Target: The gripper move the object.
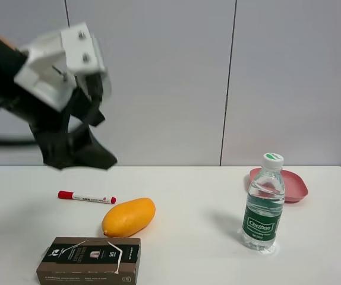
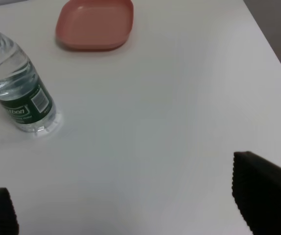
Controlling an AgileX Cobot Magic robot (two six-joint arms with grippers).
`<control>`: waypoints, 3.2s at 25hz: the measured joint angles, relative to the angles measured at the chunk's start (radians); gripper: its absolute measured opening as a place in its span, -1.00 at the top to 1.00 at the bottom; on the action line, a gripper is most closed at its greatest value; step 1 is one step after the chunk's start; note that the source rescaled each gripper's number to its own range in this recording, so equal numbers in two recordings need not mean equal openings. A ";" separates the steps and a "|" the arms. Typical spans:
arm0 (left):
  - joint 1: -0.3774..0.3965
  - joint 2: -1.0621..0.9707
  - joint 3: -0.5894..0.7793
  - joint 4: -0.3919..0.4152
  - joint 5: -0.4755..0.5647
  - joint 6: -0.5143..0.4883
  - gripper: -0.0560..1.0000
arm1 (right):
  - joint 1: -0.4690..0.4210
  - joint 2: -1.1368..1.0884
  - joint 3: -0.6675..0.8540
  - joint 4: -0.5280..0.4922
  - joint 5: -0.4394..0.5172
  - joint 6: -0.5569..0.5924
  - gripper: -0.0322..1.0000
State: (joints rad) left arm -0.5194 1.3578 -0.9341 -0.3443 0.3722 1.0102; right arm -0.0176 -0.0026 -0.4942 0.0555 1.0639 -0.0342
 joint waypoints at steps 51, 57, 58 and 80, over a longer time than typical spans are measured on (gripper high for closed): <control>0.339 -1.094 0.135 0.610 0.850 -1.300 -0.10 | 0.000 0.000 0.000 0.000 0.000 0.000 -1.00; 0.465 -1.111 0.184 0.506 0.847 -1.210 -0.10 | 0.000 0.000 0.000 0.000 0.000 0.000 -1.00; 0.484 -1.121 0.198 0.491 0.839 -1.197 -0.10 | 0.000 0.000 0.000 0.000 0.000 0.000 -1.00; 0.556 -1.364 0.427 0.352 0.669 -1.093 -0.10 | 0.000 0.000 0.000 0.000 0.000 0.000 -1.00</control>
State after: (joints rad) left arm 0.0363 -0.0058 -0.5069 0.0077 1.0409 -0.0831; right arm -0.0176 -0.0026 -0.4942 0.0555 1.0639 -0.0342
